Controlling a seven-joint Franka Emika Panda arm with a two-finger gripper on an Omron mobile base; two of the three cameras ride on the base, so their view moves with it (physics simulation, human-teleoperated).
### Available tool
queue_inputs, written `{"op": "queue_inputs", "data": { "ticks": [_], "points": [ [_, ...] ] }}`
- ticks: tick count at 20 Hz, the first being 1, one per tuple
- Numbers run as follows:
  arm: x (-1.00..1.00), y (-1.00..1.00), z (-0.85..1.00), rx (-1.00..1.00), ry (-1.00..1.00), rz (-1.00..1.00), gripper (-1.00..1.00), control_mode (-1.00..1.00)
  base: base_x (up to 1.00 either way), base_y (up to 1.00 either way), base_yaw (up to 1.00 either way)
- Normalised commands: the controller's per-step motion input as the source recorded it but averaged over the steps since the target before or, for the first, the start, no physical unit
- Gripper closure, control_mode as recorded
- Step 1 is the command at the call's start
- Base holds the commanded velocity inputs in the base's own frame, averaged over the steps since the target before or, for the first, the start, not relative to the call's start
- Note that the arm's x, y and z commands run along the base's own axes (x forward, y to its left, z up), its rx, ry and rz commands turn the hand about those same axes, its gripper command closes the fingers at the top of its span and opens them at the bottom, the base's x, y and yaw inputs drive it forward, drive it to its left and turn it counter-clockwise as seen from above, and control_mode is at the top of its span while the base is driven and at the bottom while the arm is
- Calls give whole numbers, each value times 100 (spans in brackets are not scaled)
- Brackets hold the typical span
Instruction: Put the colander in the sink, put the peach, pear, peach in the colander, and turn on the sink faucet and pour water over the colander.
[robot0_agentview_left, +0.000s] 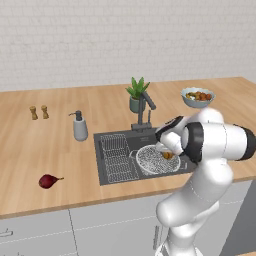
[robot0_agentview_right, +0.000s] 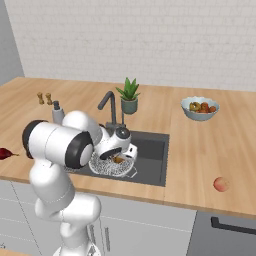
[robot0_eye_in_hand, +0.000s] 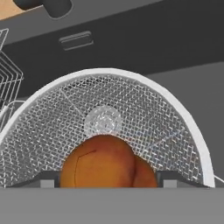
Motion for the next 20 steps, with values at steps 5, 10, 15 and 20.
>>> {"op": "queue_inputs", "data": {
  "ticks": [5, 10, 15, 20],
  "points": [
    [12, 29, -19, 4, 0, 3, -100, -100, 0, 0, 0],
    [14, 25, -1, 0, 0, 0, -100, -100, 0, 0, 0],
    [7, 6, 0, 0, 0, 0, -100, -100, 0, 0, 0],
    [3, -1, 3, -1, 2, 0, -100, -100, 0, 0, 0]
  ]
}}
